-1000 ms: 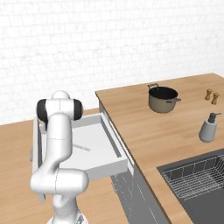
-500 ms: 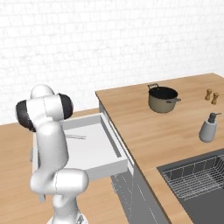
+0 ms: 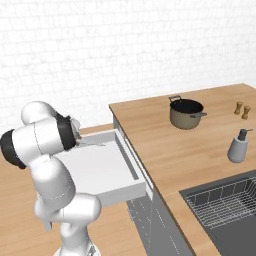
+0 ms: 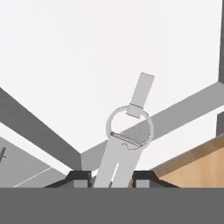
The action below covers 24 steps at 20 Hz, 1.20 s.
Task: Pick the tongs from the drawer and place it on the counter.
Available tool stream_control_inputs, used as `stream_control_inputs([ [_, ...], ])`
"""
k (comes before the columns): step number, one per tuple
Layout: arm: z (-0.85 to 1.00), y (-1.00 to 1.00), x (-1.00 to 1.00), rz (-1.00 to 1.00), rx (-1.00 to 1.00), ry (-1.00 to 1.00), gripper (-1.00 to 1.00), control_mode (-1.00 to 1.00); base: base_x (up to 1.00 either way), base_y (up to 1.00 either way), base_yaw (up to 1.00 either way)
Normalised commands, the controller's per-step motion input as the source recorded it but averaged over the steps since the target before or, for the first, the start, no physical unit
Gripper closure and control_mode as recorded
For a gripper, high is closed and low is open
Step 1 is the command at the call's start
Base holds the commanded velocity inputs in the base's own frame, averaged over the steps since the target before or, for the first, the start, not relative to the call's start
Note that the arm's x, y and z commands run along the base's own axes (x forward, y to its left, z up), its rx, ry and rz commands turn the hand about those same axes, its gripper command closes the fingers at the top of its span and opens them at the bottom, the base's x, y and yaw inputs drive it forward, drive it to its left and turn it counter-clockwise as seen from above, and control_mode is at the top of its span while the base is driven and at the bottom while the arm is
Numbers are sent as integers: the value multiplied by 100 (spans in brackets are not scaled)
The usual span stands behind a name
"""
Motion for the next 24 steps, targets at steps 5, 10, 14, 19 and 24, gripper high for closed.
stream_control_inputs([
  [5, 100, -100, 0, -11, 0, 0, 100, -100, 0, 0, 0],
  [10, 82, -100, -7, -2, 10, 0, 100, -100, 0, 0, 0],
  [14, 6, -100, -35, 0, 26, 0, 100, -100, 0, 0, 0],
  [19, -12, -100, -17, 1, 36, 0, 100, -100, 0, 0, 0],
  [24, -10, -100, 14, 1, 27, 7, 100, -100, 0, 0, 0],
])
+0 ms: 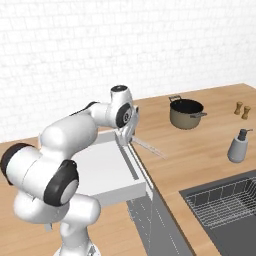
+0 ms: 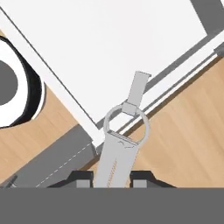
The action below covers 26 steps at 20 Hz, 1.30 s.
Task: Pick the tongs from the drawer and place it on the counter.
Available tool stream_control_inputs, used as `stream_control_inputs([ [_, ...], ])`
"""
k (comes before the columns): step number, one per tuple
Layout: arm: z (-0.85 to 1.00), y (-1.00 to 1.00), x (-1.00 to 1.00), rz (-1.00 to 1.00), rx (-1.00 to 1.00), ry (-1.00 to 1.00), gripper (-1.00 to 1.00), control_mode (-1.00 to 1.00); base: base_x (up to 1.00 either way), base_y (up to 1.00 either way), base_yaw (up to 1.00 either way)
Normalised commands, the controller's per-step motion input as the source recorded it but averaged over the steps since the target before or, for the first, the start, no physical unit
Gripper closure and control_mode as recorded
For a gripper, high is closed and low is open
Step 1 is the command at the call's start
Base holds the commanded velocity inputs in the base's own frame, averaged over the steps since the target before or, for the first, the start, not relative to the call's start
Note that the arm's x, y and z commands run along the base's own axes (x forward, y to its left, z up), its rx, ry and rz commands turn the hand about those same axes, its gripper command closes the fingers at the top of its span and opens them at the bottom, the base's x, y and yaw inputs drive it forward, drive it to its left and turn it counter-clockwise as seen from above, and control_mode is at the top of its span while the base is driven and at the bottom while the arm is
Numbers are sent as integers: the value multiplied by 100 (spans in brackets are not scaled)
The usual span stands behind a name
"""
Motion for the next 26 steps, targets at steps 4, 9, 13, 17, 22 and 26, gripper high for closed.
stream_control_inputs([
  [4, -41, -100, 50, 9, 21, 11, 100, -100, 0, 0, 0],
  [9, -79, -100, 76, 17, 11, 27, 100, -100, 0, 0, 0],
  [13, -92, -98, 42, 18, 8, 20, 100, -100, 0, 0, 0],
  [17, -87, -82, 46, 13, 1, 9, 100, -100, 0, 0, 0],
  [22, -5, -63, -4, 5, 5, 0, 100, -100, 0, 0, 0],
  [26, 88, -34, -63, 2, 12, -13, 100, -100, 0, 0, 0],
])
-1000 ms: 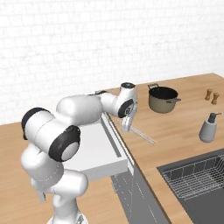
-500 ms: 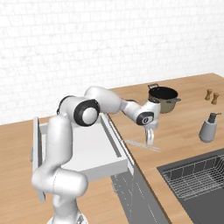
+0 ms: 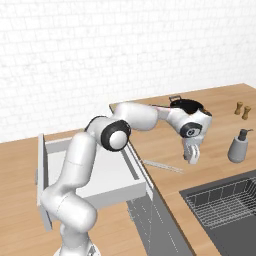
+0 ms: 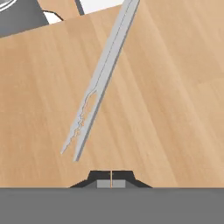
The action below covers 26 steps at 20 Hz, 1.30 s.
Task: Pick the tongs from the drawer and place it on the counter.
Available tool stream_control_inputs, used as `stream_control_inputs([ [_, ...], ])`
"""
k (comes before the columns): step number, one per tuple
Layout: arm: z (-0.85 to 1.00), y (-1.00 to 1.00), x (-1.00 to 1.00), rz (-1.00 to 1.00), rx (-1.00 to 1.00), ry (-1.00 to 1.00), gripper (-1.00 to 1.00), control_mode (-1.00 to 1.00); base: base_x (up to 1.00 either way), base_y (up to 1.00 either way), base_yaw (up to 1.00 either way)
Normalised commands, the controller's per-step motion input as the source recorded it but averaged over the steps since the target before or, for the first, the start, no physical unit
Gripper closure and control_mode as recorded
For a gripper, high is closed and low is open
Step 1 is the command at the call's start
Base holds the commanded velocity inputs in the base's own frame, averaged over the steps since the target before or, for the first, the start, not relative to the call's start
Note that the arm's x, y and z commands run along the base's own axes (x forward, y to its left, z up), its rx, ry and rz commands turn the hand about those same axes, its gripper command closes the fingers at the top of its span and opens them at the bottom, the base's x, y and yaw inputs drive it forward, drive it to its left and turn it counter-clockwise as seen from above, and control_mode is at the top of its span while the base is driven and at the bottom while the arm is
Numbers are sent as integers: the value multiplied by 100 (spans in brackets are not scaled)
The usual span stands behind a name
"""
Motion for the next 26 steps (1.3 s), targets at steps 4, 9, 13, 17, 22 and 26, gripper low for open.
stream_control_inputs([
  [4, 85, 70, -100, 0, 9, -13, 100, -100, 0, 0, 0],
  [9, 1, 100, -98, 0, -3, -28, 100, -100, 0, 0, 0],
  [13, 81, 100, -67, 7, -19, -10, 100, -100, 0, 0, 0],
  [17, 100, 100, -17, 20, -32, 23, 100, -100, 0, 0, 0],
  [22, 45, 100, 8, 9, -23, 29, 100, -100, 0, 0, 0],
  [26, -47, 100, 39, 7, 6, 4, 100, -100, 0, 0, 0],
])
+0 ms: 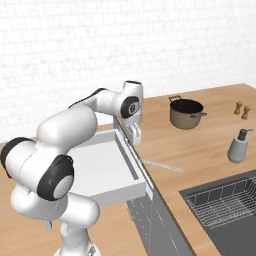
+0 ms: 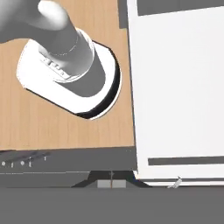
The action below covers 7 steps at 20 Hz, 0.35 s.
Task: Pick the tongs from the drawer and place it on the counter.
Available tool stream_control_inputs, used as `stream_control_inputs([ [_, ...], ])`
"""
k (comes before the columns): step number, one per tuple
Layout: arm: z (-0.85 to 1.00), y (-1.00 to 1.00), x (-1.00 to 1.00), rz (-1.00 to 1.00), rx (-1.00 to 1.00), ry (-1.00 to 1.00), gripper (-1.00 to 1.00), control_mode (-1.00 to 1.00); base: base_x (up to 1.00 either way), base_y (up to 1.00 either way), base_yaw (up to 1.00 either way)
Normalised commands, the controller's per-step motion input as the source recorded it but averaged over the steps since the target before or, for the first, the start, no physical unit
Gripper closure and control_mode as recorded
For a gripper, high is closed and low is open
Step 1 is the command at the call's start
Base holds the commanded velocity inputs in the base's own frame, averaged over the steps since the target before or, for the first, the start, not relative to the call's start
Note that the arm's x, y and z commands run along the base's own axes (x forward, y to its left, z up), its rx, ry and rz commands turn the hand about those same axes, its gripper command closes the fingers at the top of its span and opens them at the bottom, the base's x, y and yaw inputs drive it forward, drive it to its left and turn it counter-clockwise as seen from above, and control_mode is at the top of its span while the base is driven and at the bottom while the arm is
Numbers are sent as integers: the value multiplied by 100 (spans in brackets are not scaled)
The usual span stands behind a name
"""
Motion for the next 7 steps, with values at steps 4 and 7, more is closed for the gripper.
stream_control_inputs([
  [4, -31, 100, 18, 11, 11, -16, 100, -100, 0, 0, 0],
  [7, 4, 100, 5, 6, 0, -13, 100, -100, 0, 0, 0],
])
